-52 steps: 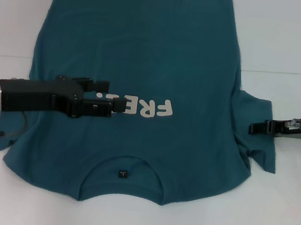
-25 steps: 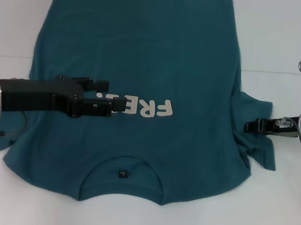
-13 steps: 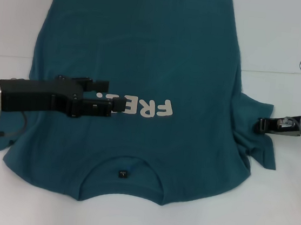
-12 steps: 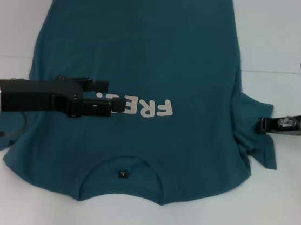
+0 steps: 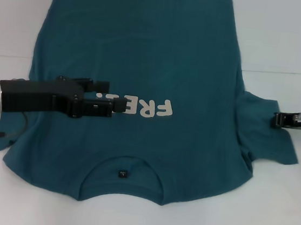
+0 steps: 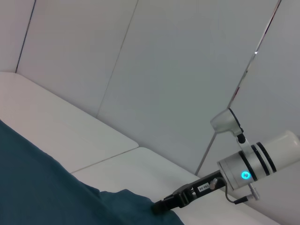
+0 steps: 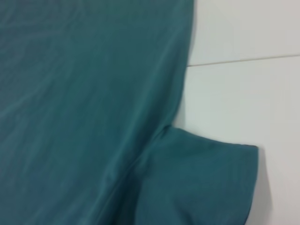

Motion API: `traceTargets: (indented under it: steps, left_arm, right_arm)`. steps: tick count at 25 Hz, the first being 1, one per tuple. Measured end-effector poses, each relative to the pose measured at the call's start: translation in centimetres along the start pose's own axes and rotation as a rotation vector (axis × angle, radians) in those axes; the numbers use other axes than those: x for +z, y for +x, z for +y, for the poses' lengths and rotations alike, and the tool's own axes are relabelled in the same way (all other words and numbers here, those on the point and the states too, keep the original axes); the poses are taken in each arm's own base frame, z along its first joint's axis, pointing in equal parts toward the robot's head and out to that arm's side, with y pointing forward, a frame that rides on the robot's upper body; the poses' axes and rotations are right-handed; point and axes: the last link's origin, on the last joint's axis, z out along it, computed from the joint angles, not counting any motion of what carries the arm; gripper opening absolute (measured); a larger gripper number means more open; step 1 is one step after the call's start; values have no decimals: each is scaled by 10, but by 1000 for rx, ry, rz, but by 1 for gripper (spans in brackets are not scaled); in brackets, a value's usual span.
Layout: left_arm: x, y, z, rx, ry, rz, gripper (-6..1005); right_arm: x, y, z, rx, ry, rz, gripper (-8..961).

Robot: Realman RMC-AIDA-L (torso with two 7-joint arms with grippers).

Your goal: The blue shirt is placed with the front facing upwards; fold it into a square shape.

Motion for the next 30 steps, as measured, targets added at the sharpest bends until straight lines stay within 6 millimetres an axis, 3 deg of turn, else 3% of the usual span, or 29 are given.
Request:
traceTargets:
  steps: [21,26,30]
  left_arm:
    - [0,-1,0,-8,1,0,876]
    - [0,-1,0,-12,1,0,876]
    - [0,-1,0,-12,0,1,876]
  right_arm:
    - [-6,4,-38,-25,137,-32,38]
    - [-7,1,-39,-38,150,-51,38]
    - [-6,-7,-28,-58,134,-63,37]
